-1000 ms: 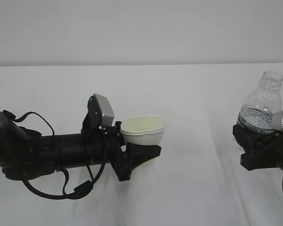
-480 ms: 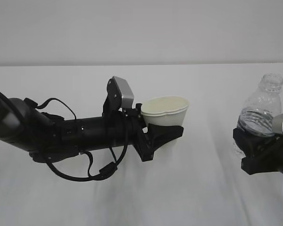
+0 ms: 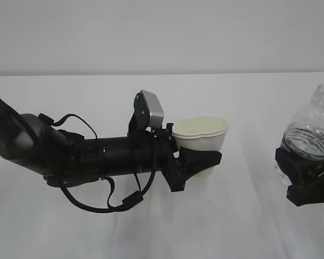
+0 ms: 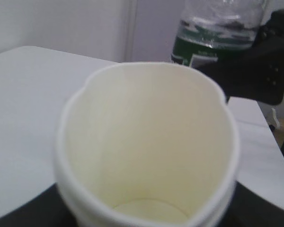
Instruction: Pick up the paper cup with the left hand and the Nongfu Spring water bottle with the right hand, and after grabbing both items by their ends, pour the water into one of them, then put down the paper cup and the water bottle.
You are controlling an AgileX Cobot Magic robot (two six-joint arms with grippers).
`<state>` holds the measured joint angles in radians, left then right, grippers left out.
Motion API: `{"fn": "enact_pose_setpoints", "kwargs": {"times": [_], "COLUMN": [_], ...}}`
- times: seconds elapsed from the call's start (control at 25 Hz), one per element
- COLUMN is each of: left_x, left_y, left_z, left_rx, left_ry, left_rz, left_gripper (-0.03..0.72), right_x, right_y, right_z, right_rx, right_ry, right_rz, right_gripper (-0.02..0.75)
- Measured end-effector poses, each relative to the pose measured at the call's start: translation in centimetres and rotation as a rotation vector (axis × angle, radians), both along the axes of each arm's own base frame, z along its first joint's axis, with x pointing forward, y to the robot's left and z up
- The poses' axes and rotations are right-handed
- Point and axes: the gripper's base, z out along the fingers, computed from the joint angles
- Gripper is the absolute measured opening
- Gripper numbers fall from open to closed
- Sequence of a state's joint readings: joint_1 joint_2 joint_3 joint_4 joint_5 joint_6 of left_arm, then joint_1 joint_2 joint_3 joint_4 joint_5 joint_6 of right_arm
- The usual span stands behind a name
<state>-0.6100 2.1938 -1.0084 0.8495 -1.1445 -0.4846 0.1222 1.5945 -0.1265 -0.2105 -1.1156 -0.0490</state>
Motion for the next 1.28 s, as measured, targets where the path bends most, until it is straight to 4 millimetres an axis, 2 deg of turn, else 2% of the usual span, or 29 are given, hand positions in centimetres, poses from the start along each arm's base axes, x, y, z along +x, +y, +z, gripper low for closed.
{"fn": "enact_pose_setpoints", "kwargs": {"times": [0.12, 0.36, 0.68, 1.0, 1.28], "left_x": [-0.8, -1.1, -1.2, -1.3, -1.7], "left_y": [-0.8, -1.1, -1.2, -1.2, -1.2], "left_z": [-0.5, -0.7, -0.7, -0.7, -0.9], "left_rx": [0.013, 0.016, 0.019, 0.023, 0.039], "left_ry": [0.008, 0.011, 0.01, 0.01, 0.004], "left_rz": [-0.028, -0.043, -0.051, -0.06, -0.103], "left_gripper": [0.403, 0.403, 0.403, 0.403, 0.402], "right_x": [-0.1, -0.5, 0.4, -0.6, -1.3], "right_y": [0.0, -0.2, -0.3, -0.9, -1.4], "right_z": [1.0, 2.4, 4.5, 6.8, 9.8], "right_rx": [0.026, 0.034, 0.011, -0.049, -0.152], "right_ry": [-0.045, -0.073, -0.019, 0.059, 0.076], "right_rz": [-0.007, -0.022, -0.045, -0.084, -0.099], "right_gripper": [0.428, 0.428, 0.428, 0.428, 0.428]}}
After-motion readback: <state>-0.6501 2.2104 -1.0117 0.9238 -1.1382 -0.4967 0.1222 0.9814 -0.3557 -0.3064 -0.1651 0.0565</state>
